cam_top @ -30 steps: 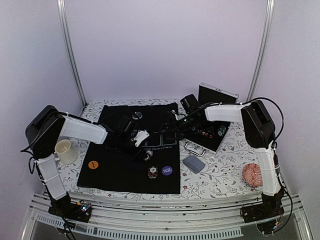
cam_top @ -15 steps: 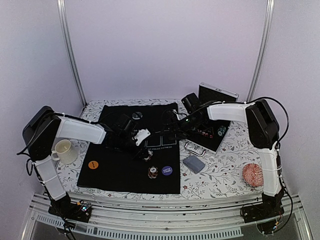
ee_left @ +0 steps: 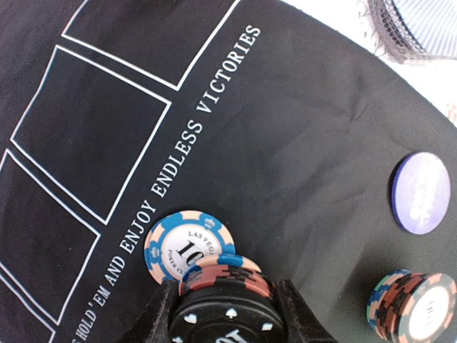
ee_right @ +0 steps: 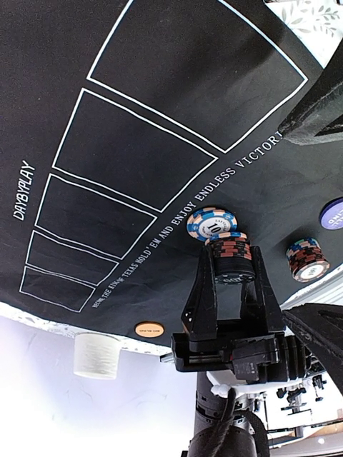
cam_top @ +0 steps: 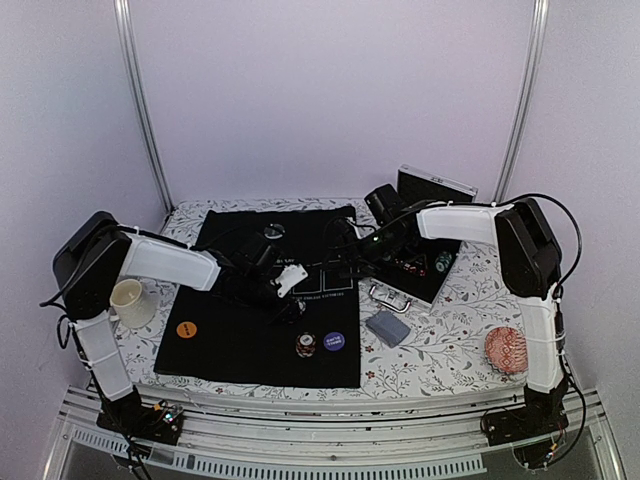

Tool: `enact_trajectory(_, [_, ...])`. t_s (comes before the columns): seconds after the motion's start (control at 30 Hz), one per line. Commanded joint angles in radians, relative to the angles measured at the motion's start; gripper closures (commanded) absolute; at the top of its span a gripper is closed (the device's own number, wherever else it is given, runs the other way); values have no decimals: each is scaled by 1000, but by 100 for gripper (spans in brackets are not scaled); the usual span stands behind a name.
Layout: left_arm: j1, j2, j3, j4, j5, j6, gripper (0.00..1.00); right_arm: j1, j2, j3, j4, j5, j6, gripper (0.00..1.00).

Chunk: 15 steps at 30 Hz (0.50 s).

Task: Distribute texas hold em gaming equipment
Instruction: Pick up the pile of poker chips from the pile of poker chips.

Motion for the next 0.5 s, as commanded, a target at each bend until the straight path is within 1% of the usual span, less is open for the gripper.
enact_trajectory(0.0, [-19, 22, 15, 2, -27, 16, 81, -4, -47, -14, -9, 5, -18, 21])
enact_trajectory(0.23, [-22, 23, 10, -1, -46, 16, 65, -5, -51, -19, -14, 7, -26, 21])
enact_trajectory(0.43, [-22, 15, 14, -18, -82, 19, 53, -5, -51, -19, -16, 2, -30, 21])
enact_trajectory(0.47, [-22, 13, 14, -21, -85, 20, 52, -5, -51, -19, -17, 1, -31, 21])
